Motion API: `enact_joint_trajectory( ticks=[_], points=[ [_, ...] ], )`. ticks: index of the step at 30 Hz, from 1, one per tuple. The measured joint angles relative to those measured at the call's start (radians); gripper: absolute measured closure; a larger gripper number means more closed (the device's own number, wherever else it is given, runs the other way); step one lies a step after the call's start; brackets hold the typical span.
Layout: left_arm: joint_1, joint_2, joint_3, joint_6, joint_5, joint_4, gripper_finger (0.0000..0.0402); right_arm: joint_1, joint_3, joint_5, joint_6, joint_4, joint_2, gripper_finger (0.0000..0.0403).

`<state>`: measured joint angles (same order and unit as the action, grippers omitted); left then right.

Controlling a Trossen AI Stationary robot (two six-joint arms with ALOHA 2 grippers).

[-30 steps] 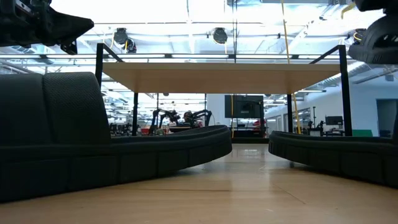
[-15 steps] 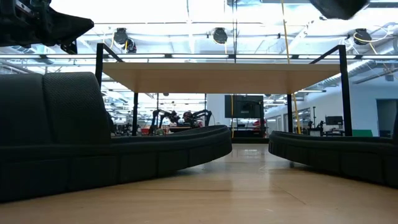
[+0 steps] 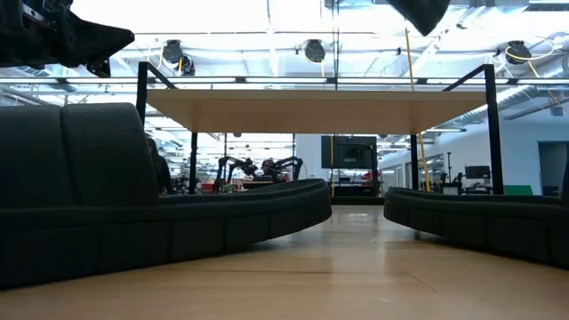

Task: Pick and place slides into the shelf
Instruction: Put the right black slide on the shelf

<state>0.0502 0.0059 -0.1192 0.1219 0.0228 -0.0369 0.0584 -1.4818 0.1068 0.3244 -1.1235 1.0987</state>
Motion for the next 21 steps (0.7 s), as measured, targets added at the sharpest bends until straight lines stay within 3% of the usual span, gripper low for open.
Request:
enact_joint_trajectory(
  ticks=[10,17,21],
  points=[
    [0.000,0.000,0.000,0.007,0.000,0.012,0.0369,0.255,-0.292,0.270,0.129,-0.286,0.234,0.0399],
    [0.000,0.000,0.000,0.038,0.000,0.012,0.0369,0.307,-0.392,0.345,0.208,-0.453,0.424,0.0399],
    [0.000,0.000,0.000,0.040,0.000,0.012,0.0369,0.330,-0.400,0.435,0.238,-0.444,0.497,0.0399]
  ],
)
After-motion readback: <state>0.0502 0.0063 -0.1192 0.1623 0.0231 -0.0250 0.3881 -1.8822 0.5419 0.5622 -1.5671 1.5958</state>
